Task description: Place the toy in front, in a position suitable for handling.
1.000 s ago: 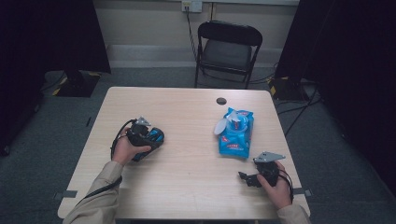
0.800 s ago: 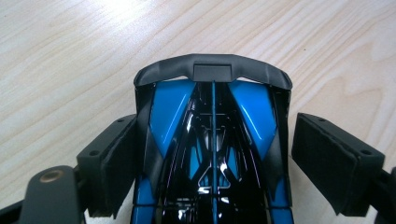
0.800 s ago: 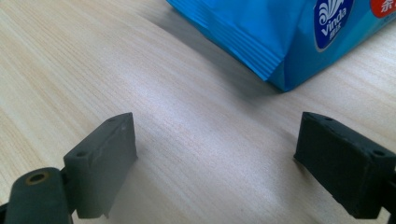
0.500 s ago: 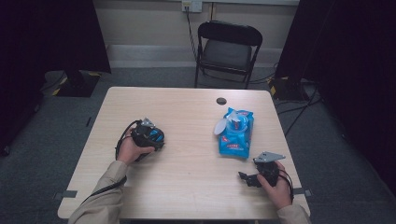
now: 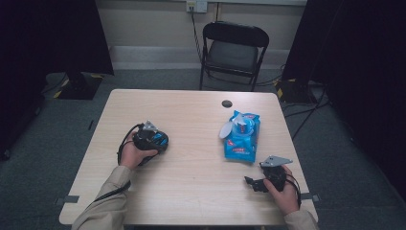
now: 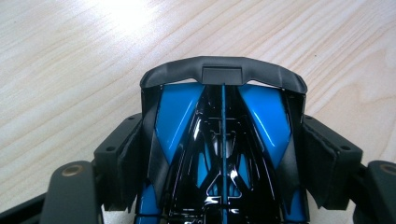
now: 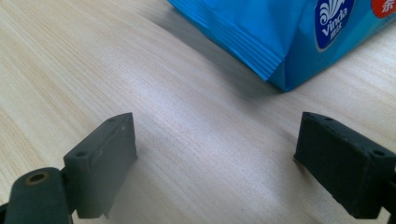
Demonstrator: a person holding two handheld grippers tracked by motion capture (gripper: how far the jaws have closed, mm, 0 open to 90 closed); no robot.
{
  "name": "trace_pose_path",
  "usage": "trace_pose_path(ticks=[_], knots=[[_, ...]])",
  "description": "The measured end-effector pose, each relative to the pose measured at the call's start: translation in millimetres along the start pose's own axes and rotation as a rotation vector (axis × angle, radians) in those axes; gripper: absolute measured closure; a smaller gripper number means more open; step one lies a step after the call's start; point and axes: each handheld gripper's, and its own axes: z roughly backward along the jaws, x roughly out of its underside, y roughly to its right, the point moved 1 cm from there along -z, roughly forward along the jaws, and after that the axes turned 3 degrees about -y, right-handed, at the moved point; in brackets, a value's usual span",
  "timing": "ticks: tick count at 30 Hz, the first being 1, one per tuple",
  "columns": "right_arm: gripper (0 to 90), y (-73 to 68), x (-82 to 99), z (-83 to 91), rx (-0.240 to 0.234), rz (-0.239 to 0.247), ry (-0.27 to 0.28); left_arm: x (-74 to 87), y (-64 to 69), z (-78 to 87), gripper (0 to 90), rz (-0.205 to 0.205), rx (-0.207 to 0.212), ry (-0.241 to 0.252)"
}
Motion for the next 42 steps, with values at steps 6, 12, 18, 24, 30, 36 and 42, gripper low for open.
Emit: trace_pose_path(ticks=[6, 12, 18, 24, 30, 36, 42], knots=[[11.6, 0.0, 0.0, 0.0, 0.000, 0.000, 0.000, -1.3, 0.5, 0.3, 25.3, -0.011, -0.007, -0.009], [11.5, 0.0, 0.0, 0.0, 0.000, 0.000, 0.000, -5.4, 3.5, 0.9, 25.4, -0.024, -0.028, -0.038], [11.6, 0.0, 0.0, 0.0, 0.000, -0.001, 0.000, -7.0, 4.7, 1.9, 25.5, -0.038, -0.029, -0.057], [11.5, 0.1, 0.0, 0.0, -0.001, 0.001, 0.000, -8.8, 4.1, 6.0, 25.5, -0.036, -0.036, -0.065], [11.5, 0.2, 0.0, -0.1, -0.001, 0.002, 0.001, -9.5, 2.4, 13.4, 25.6, -0.017, -0.038, -0.064], [11.5, 0.2, 0.0, 0.0, -0.001, 0.002, 0.001, -10.5, 3.3, 22.4, 25.6, -0.016, -0.041, -0.044], [11.5, 0.2, 0.0, 0.0, -0.001, 0.002, 0.000, -12.1, 3.8, 32.7, 25.7, -0.018, -0.045, -0.039]])
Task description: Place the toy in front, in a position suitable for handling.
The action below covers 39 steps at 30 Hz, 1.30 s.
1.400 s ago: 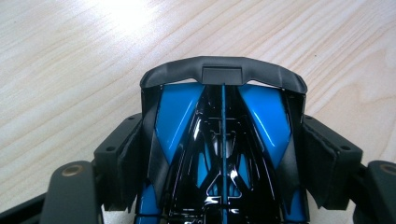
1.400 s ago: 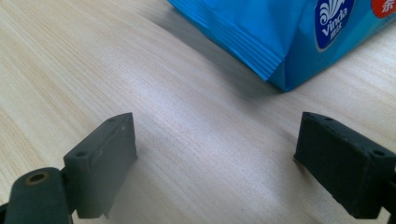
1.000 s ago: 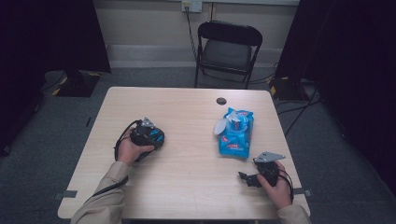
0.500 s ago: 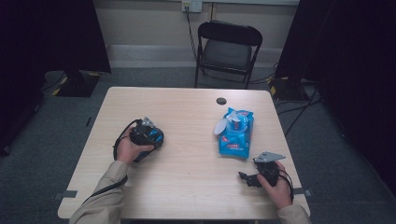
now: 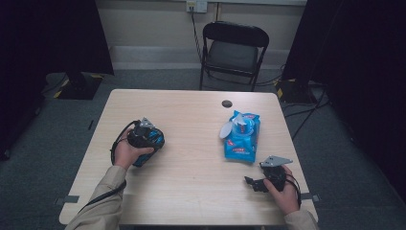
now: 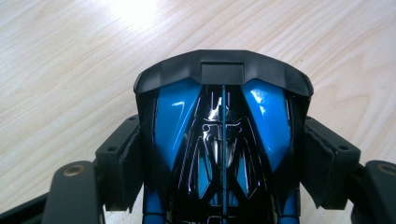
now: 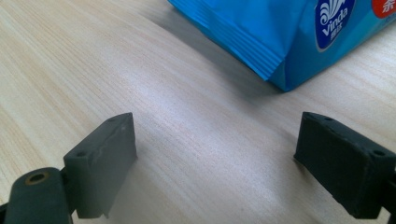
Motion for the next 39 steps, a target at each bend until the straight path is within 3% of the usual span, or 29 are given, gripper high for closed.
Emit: trace_pose_path(ticks=[7, 14, 22, 25, 28, 30, 39], knots=[[11.5, 0.0, 0.0, 0.0, 0.000, 0.000, 0.000, -2.2, -2.2, 12.0, 25.6, -0.001, -0.001, 0.014], [11.5, 0.0, 0.0, 0.0, 0.000, 0.000, 0.000, -7.9, 8.9, 22.9, 25.6, -0.010, 0.023, 0.038], [11.5, 0.0, 0.0, 0.0, 0.000, 0.000, 0.000, -14.7, 44.2, 22.4, 25.6, -0.043, 0.074, 0.054], [11.5, -0.1, 0.0, 0.0, 0.000, -0.001, 0.000, -17.9, 54.9, 19.7, 25.6, -0.056, 0.096, 0.045], [11.5, -0.1, 0.0, 0.0, 0.000, -0.001, 0.000, -23.5, 73.7, 13.6, 25.6, -0.063, 0.125, 0.032], [11.5, 0.0, 0.0, -0.1, 0.000, -0.001, 0.000, -26.6, 83.6, 10.9, 25.6, -0.104, 0.129, 0.052], [11.5, -0.2, 0.0, 0.0, 0.001, -0.002, 0.000, -32.9, 109.4, -8.9, 25.5, -0.123, 0.176, 0.027]])
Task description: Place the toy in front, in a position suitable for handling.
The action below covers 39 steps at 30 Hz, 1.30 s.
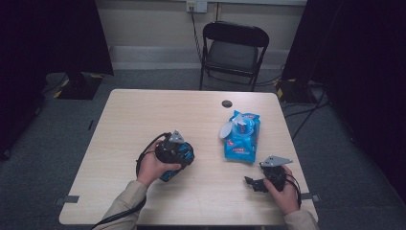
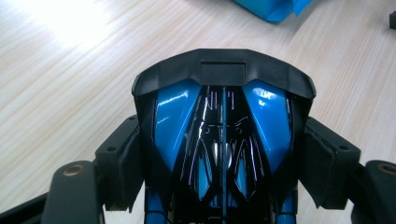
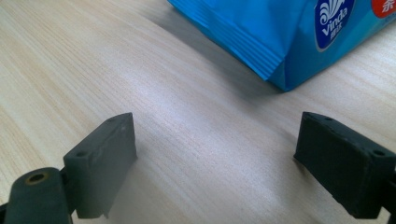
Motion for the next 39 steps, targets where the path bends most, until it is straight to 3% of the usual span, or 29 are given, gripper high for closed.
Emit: trace_pose_path(ticks=[14, 29, 39], knots=[[11.5, 0.0, 0.0, 0.0, 0.000, 0.000, 0.000, -13.3, 20.7, -34.6, 25.5, -0.055, 0.004, -0.058], [11.5, 0.0, 0.0, 0.0, 0.000, 0.000, 0.000, -9.8, 21.8, -53.5, 25.4, -0.029, -0.009, -0.082], [11.5, 0.0, 0.0, 0.0, 0.000, 0.001, 0.000, -8.1, 21.4, -55.2, 25.0, -0.018, -0.006, -0.054]])
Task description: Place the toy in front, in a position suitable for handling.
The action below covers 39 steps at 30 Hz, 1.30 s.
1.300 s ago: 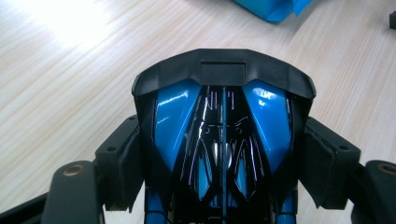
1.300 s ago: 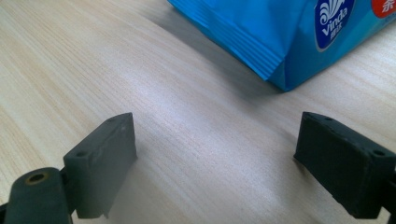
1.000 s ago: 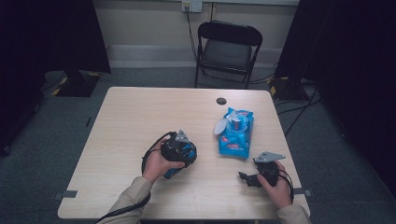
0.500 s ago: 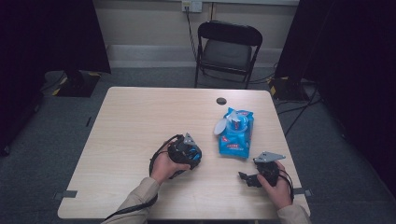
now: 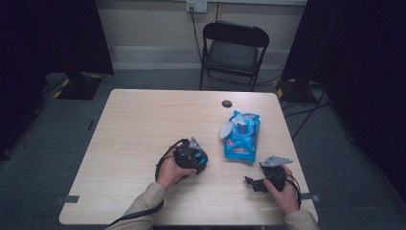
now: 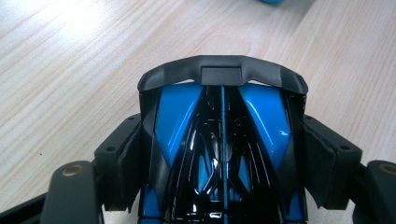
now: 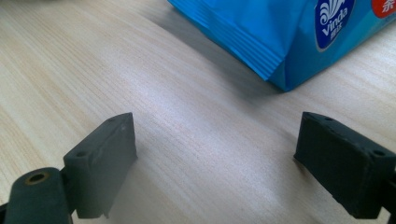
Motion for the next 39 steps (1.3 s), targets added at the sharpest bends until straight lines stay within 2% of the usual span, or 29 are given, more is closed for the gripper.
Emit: trace_pose_path(ticks=[7, 9, 13, 16, 19, 23, 26, 27, 28, 29, 30, 32, 39], knots=[[11.5, 0.0, 0.0, 0.0, 0.000, 0.000, 0.000, 0.6, -1.1, 0.2, 24.3, -0.001, 0.008, -0.002], [11.5, 0.1, 0.0, 0.0, 0.000, 0.000, 0.000, 1.2, -1.5, 0.2, 20.5, 0.004, 0.006, -0.007], [11.5, 0.0, 0.0, 0.0, 0.000, 0.000, 0.000, 4.2, -4.1, 3.3, 19.0, 0.003, 0.014, -0.021], [11.5, 0.0, 0.0, 0.0, 0.000, 0.000, 0.000, 6.9, -6.0, 7.3, 16.4, 0.008, 0.034, -0.022], [11.5, 0.0, 0.0, 0.0, 0.000, 0.000, 0.000, 9.6, -6.7, 14.2, 16.7, -0.005, 0.041, -0.015], [11.5, 0.0, 0.0, 0.0, 0.000, -0.001, 0.000, 13.9, -8.5, 23.9, 16.1, -0.021, 0.037, -0.015], [11.5, 0.1, 0.0, 0.0, 0.000, 0.000, 0.000, 24.7, -11.1, 39.6, 15.6, -0.026, 0.035, -0.006], [11.5, 0.1, 0.0, 0.0, 0.000, 0.000, 0.000, 24.7, -11.1, 39.6, 15.4, -0.026, 0.035, -0.006], [11.5, 0.0, 0.0, 0.0, 0.000, 0.000, 0.000, 33.0, -12.4, 45.4, 15.7, -0.018, 0.049, 0.005], [11.5, 0.0, 0.0, 0.0, 0.000, 0.000, 0.000, 33.0, -12.4, 45.4, 15.2, -0.018, 0.049, 0.005], [11.5, 0.0, 0.0, 0.0, 0.000, 0.000, 0.000, 41.4, -12.5, 50.5, 15.6, -0.028, 0.053, 0.005], [11.5, 0.0, 0.0, 0.0, 0.000, -0.001, 0.000, 48.5, -13.6, 54.4, 15.6, -0.014, 0.062, 0.017], [11.4, -0.2, -0.1, -0.2, 0.001, -0.003, 0.001, 63.4, -14.2, 62.4, 15.7, -0.025, 0.070, 0.030]])
